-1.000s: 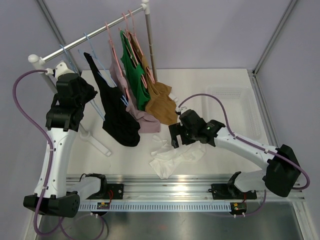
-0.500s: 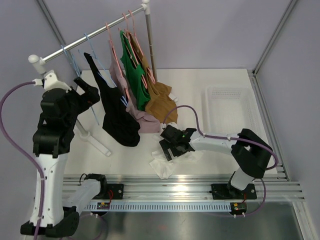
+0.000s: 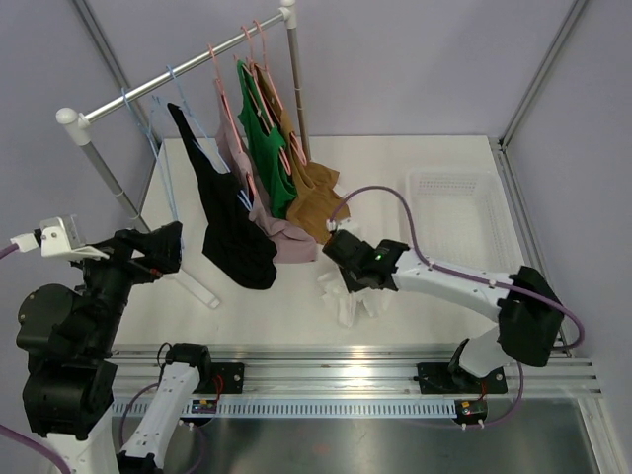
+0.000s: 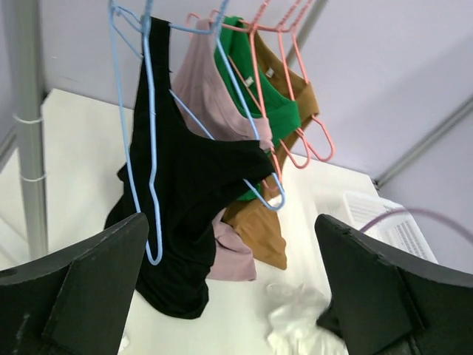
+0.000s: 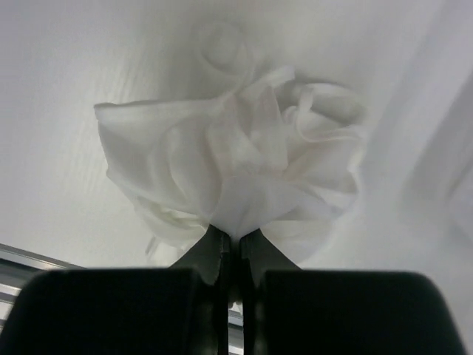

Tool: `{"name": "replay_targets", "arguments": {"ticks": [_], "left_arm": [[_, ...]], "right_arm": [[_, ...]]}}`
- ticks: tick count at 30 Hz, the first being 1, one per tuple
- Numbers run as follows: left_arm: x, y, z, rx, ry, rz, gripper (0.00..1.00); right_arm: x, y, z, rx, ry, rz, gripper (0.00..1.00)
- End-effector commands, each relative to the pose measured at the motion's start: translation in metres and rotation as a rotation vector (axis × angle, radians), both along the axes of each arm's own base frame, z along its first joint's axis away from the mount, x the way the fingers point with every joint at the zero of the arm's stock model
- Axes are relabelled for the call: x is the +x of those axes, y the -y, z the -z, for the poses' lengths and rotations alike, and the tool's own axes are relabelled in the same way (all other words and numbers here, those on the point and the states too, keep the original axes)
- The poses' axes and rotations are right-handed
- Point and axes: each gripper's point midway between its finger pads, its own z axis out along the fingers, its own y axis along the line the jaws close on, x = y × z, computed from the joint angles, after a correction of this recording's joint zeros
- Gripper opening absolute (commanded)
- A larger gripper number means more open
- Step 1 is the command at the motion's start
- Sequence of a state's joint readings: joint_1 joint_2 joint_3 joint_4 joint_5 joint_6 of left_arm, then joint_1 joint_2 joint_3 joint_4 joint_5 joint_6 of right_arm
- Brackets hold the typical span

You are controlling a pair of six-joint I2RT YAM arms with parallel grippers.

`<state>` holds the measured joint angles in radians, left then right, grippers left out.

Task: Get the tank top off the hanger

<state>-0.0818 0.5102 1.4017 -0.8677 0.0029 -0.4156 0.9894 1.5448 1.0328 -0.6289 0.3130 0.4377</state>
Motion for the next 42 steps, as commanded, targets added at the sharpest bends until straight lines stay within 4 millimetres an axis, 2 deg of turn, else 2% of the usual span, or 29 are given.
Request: {"name": "replay_targets", "arguments": {"ticks": [1,3,5,6,8,9,11,12,13,14,15,16,17,19,20,21,22,23,24,26,27,29,32,34,35,36,38,39,42], "left_arm": [[-0.002,0.020,-0.002,0.013,0.016,0.117,0.99],[-0.006,0.022,-0.004,-0.014,0.034,0.128,0.99],[-0.007,0.023,-0.007,-0.035,0.052,0.130,0.99],[-0.007,0.024,-0.007,-0.040,0.051,0.132,0.99],[-0.003,0.027,-0.008,-0.050,0.043,0.146,0.99],[-0.001,0.029,-0.009,-0.049,0.037,0.160,0.99],[0.005,0.036,-0.015,-0.052,0.026,0.197,0.99],[0.009,0.038,-0.018,-0.052,0.023,0.203,0.99],[0.009,0.038,-0.027,-0.056,0.032,0.205,0.99],[0.011,0.038,-0.030,-0.056,0.026,0.205,0.99],[0.024,0.039,-0.029,-0.060,-0.006,0.199,0.99],[0.028,0.037,-0.031,-0.062,-0.018,0.185,0.99],[0.029,0.035,-0.041,-0.065,-0.013,0.175,0.99],[0.050,0.031,-0.043,-0.053,-0.062,0.145,0.99],[0.047,0.028,-0.053,-0.046,-0.057,0.130,0.99],[0.051,0.027,-0.058,-0.037,-0.063,0.122,0.99],[0.067,0.026,-0.054,-0.021,-0.104,0.111,0.99],[0.070,0.025,-0.053,-0.014,-0.124,0.108,0.99],[0.071,0.024,-0.062,-0.010,-0.112,0.102,0.99],[0.086,0.021,-0.059,-0.005,-0.139,0.076,0.99],[0.090,0.019,-0.061,-0.006,-0.140,0.067,0.99],[0.107,0.017,-0.053,-0.017,-0.177,0.039,0.99],[0.130,0.013,-0.043,-0.003,-0.230,-0.015,0.99],[0.140,0.014,-0.043,0.029,-0.242,-0.064,0.99],[0.153,0.022,-0.035,0.051,-0.275,-0.064,0.99],[0.161,0.019,-0.032,0.069,-0.288,-0.101,0.99],[0.168,0.023,-0.034,0.091,-0.300,-0.116,0.99],[0.178,0.032,-0.025,0.126,-0.328,-0.112,0.99],[0.193,0.034,-0.017,0.152,-0.353,-0.158,0.97]], "right_arm": [[0.045,0.027,-0.113,0.058,0.254,0.124,0.00],[0.066,0.056,-0.146,0.071,0.306,0.210,0.00],[0.076,0.078,-0.173,0.079,0.355,0.252,0.00],[0.088,0.098,-0.194,0.088,0.389,0.313,0.00],[0.095,0.120,-0.212,0.069,0.414,0.352,0.00],[0.108,0.142,-0.227,0.069,0.442,0.426,0.00],[0.120,0.165,-0.229,0.049,0.443,0.480,0.00],[0.129,0.173,-0.225,0.041,0.433,0.507,0.00],[0.136,0.193,-0.221,0.034,0.422,0.567,0.00],[0.142,0.200,-0.217,0.040,0.415,0.591,0.01],[0.148,0.205,-0.205,0.040,0.384,0.610,0.04],[0.154,0.215,-0.198,0.066,0.361,0.647,0.14],[0.159,0.214,-0.193,0.083,0.353,0.650,0.22],[0.165,0.220,-0.180,0.069,0.330,0.678,0.48],[0.164,0.224,-0.177,0.051,0.324,0.694,0.89],[0.166,0.227,-0.177,0.043,0.327,0.715,0.99],[0.166,0.229,-0.179,0.039,0.333,0.727,0.99],[0.165,0.228,-0.180,0.042,0.329,0.726,0.99],[0.164,0.228,-0.187,0.056,0.341,0.726,0.99],[0.158,0.227,-0.193,0.077,0.351,0.724,1.00],[0.154,0.225,-0.205,0.115,0.383,0.718,0.99],[0.150,0.215,-0.211,0.199,0.405,0.689,0.99],[0.141,0.189,-0.233,0.364,0.446,0.583,0.99],[0.133,0.179,-0.234,0.426,0.433,0.550,0.99],[0.131,0.176,-0.231,0.439,0.418,0.541,1.00],[0.128,0.169,-0.230,0.466,0.397,0.513,1.00],[0.125,0.162,-0.222,0.478,0.368,0.482,0.99],[0.123,0.155,-0.220,0.495,0.350,0.443,0.99],[0.120,0.150,-0.210,0.500,0.316,0.412,1.00]]}}
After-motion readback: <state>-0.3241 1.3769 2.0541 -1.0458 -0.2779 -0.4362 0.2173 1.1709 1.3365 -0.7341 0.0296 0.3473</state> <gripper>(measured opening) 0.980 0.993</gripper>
